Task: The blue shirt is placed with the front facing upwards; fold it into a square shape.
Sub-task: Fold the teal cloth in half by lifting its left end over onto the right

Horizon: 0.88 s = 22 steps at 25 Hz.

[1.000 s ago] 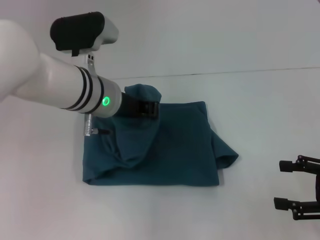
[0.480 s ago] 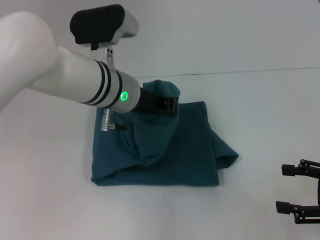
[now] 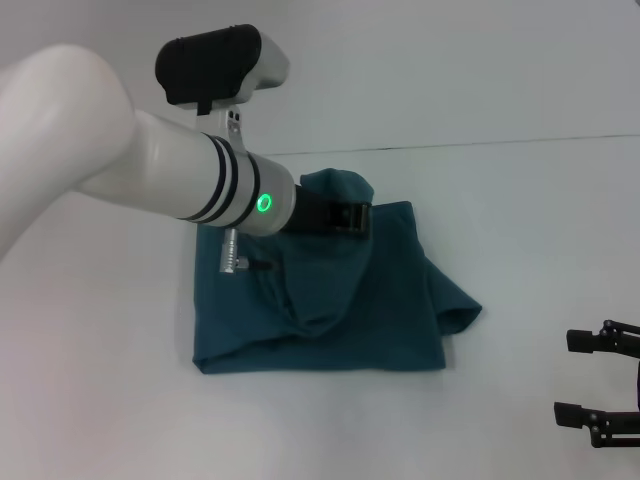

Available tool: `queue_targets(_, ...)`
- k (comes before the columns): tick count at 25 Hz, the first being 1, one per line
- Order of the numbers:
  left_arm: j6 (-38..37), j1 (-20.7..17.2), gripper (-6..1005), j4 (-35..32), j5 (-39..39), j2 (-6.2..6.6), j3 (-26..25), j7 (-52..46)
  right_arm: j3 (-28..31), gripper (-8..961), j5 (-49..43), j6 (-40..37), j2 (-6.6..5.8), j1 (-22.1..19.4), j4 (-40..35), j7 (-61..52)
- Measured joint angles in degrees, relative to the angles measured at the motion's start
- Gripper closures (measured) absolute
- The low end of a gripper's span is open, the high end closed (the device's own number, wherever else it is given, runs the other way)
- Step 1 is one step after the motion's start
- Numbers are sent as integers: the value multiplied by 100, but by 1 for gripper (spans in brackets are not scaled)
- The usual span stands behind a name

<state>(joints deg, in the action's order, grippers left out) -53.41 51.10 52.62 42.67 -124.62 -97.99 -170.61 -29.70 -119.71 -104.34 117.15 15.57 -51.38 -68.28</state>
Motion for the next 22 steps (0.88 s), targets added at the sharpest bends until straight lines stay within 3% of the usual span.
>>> queue_targets(22,505,25,866,-400,830,-1,89,95,-1,40,-2,129,34,-19,5,-1)
